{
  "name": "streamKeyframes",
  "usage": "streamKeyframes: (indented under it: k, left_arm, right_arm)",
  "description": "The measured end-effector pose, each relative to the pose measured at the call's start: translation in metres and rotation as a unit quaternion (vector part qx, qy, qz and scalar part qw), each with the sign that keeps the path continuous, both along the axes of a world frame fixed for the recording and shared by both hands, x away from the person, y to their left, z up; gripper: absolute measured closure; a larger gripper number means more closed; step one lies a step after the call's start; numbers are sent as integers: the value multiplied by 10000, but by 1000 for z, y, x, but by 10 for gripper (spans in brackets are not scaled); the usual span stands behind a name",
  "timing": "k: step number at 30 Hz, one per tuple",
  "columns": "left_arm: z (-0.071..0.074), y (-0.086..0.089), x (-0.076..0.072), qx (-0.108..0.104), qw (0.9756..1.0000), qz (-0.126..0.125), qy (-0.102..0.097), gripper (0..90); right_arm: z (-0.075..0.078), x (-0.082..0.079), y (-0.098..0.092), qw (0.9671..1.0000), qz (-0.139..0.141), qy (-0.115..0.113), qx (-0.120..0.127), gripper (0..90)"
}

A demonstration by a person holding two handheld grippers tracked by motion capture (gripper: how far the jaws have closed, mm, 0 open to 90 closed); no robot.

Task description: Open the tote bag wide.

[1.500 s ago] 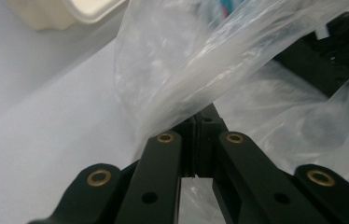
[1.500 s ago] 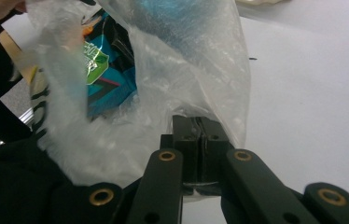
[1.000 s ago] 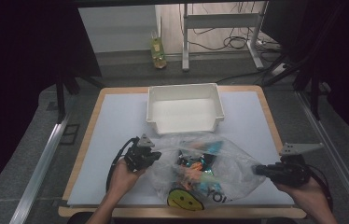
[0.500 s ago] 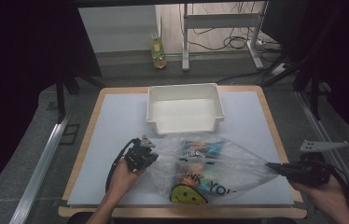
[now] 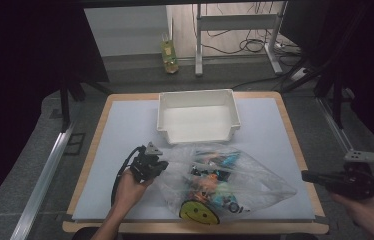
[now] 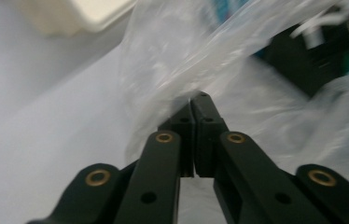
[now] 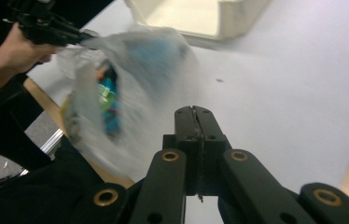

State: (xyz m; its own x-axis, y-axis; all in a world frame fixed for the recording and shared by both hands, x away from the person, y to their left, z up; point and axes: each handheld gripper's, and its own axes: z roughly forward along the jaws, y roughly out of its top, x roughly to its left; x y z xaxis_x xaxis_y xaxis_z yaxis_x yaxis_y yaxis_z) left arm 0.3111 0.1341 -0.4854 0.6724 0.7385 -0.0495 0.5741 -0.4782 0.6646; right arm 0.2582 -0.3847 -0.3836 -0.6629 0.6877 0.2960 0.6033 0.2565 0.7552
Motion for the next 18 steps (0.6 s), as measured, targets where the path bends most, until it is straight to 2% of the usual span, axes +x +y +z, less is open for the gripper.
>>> streamKeyframes:
  k: [3,6,7,8,11,14,16,17,18]
  left_arm:
    - [5,-4,-2,-97,9999,-131,-33,850]
    - [15,-6,-4,-274,9991,-291,-122,850]
    - [19,-6,-5,-332,9986,-379,-163,850]
    - [23,-8,-6,-394,9981,-451,-176,850]
    - [31,-16,-8,-491,9962,-697,-181,846]
    - [31,-28,-9,-500,9947,-896,-115,846]
    - [28,-38,-9,-450,9941,-984,-51,846]
    - [26,-41,-7,-357,9936,-1068,-28,846]
    - [23,-45,-7,-377,9936,-1068,36,846]
  right_arm:
    - [5,2,18,9996,260,-4,70,892]
    - [7,6,43,9985,555,-36,11,891]
    - [7,11,60,9972,749,-20,-14,891]
    - [7,11,60,9972,749,-20,-14,891]
    - [4,17,86,9949,1006,-2,-81,890]
    - [1,21,108,9923,1223,19,-192,890]
    - [-3,22,121,9907,1338,36,-239,890]
    - [-6,23,126,9900,1380,46,-295,890]
    - [-10,23,130,9893,1410,40,-369,890]
